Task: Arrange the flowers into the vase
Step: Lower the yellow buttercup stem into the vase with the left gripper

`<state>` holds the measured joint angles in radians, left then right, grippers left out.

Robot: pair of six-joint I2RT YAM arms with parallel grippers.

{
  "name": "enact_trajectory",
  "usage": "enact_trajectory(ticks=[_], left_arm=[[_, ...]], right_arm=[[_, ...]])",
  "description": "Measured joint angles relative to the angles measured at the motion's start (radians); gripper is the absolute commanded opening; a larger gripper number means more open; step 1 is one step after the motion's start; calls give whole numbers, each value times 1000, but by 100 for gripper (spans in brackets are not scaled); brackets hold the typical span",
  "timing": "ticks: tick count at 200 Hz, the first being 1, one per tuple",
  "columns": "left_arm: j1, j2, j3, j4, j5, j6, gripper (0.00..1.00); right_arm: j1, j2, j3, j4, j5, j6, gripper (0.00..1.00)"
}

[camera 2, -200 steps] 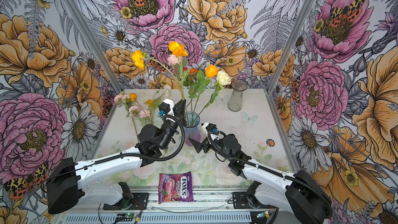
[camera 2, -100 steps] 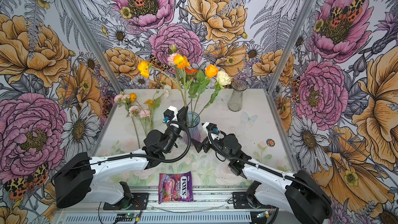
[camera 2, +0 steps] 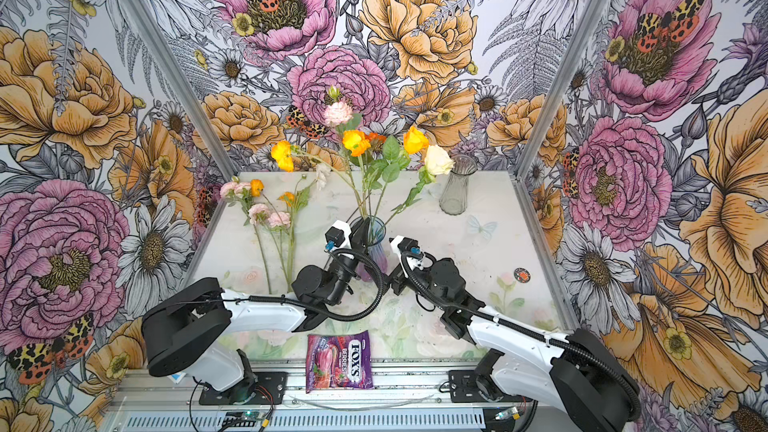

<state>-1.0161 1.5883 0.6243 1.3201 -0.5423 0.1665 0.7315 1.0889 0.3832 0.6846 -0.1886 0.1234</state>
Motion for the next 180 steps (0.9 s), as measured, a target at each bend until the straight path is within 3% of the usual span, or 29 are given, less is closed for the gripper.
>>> enact_trajectory(ticks=[61, 135, 180], left_arm=[[-57, 42, 11, 10, -137, 46, 17], [-56, -45, 11, -213, -172, -5, 21], [-38, -87, 3, -289, -172, -48, 36]], right_arm=[[0, 1, -1, -10, -21, 0, 99], [1, 6, -1, -6, -39, 0, 100], [1, 13, -1, 2, -44, 0, 100]])
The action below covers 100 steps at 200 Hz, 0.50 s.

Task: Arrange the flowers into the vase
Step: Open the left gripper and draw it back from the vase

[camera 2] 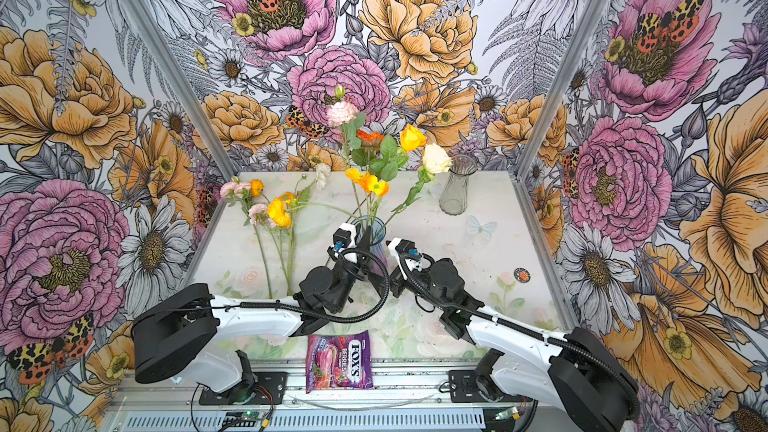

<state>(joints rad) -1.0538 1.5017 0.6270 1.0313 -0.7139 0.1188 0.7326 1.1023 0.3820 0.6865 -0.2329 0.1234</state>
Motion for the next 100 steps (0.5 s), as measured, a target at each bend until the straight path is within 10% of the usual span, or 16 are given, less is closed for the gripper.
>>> enact_trajectory(ticks=[100], left_arm=[[94, -238, -32, -254, 73, -114, 77]], right_arm=[[-6, 19, 0, 6, 21, 0, 99]])
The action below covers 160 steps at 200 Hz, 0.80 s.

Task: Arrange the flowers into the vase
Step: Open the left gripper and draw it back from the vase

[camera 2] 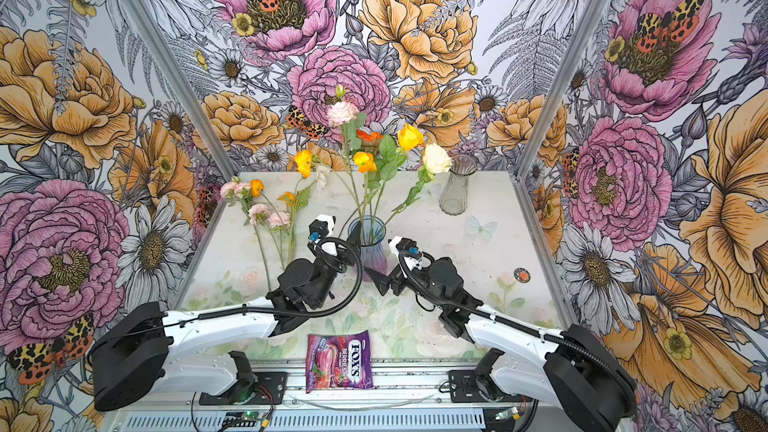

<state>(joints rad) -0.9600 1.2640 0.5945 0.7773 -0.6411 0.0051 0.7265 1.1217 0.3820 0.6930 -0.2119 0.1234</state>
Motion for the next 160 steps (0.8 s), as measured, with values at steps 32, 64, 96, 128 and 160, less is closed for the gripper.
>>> enact_trajectory(ticks=[32, 64, 96, 128, 160], left_arm=[[64, -61, 18, -166, 102, -59, 81], [39, -119, 26, -321, 139, -138, 99], [-146, -307, 24, -502, 68, -185, 99], [-244, -562, 18, -705, -3, -254, 99], [-256, -734, 18, -929, -15, -280, 99]], right_arm=[[-7, 1, 0, 0, 6, -1, 100], [-40, -5, 0, -14, 17, -5, 100], [-66, -46, 0, -50, 40, -13, 99], [-74, -81, 13, -136, 70, -18, 99], [-80, -121, 76, -270, 90, -14, 100]])
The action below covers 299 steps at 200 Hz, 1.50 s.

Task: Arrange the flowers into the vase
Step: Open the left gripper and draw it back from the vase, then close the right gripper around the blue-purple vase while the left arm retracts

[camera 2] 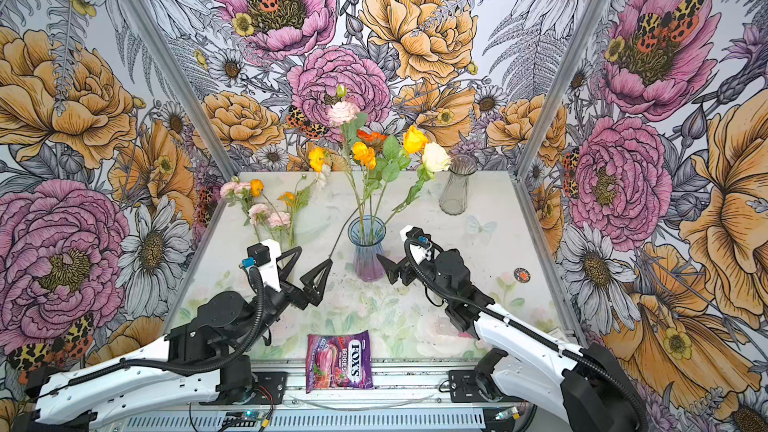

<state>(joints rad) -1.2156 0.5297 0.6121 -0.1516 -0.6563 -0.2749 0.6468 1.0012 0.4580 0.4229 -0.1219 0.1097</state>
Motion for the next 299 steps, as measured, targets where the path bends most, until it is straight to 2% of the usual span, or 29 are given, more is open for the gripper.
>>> enact_trajectory(ticks=[39, 77, 136, 167, 192, 216, 242, 267, 299], left_arm=[[2, -113, 0, -202, 25, 14, 99], [20, -108, -15, -312, 94, 48, 99], [8, -72, -8, -391, 167, 104, 99], [49, -57, 82, -486, 242, 148, 99], [92, -136, 95, -504, 312, 154, 99], [78, -214, 94, -507, 317, 159, 99], [78, -219, 94, -511, 323, 178, 99], [127, -198, 94, -514, 375, 183, 99], [260, -145, 94, -508, 503, 189, 99]], right_arm=[[-1, -43, -12, -26, 27, 47, 100], [-1, 89, -83, 30, 48, 98, 100], [-1, 293, -106, 261, 57, 130, 100], [-1, 344, -110, 356, 61, 129, 100], [-1, 385, -111, 415, 62, 126, 99], [-1, 416, -111, 451, 63, 114, 99], [-1, 421, -111, 467, 63, 105, 99], [-1, 421, -111, 494, 62, 99, 99], [-1, 450, -111, 556, 37, 90, 100]])
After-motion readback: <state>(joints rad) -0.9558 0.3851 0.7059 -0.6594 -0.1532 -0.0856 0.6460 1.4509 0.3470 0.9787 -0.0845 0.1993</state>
